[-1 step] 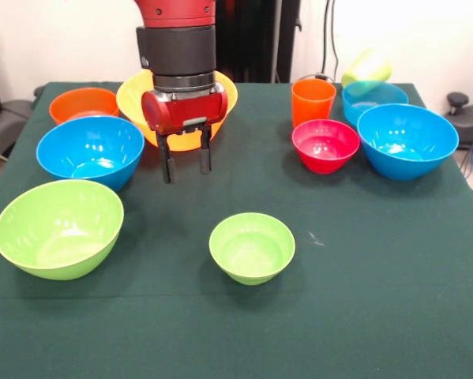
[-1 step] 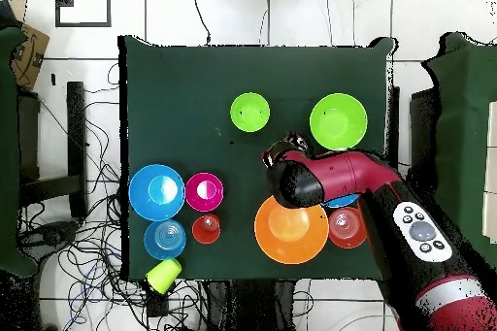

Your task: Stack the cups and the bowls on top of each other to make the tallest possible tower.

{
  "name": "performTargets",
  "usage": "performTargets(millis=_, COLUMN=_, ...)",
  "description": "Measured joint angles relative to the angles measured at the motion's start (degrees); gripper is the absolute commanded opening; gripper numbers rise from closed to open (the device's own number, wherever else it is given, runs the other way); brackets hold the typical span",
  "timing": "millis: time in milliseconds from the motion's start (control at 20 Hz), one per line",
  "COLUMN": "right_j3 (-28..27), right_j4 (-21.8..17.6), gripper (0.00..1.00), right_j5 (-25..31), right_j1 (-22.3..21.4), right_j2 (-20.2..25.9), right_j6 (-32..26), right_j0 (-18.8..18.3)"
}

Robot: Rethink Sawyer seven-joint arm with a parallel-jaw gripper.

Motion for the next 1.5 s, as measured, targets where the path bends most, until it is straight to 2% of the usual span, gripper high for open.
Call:
performTargets(millis=750, right_j3=0.0, right_j4=4.9, gripper=1.0, right_j5=9.2, right_j1=0.0, right_j2=1.7, right_j6=0.0, right_j0=-2.5)
performTargets(millis=1500, right_j3=0.1, right_j4=5.6, gripper=1.0, right_j5=10.5, right_j1=0.0, right_j2=3.5, right_j6=0.0, right_j0=-3.1)
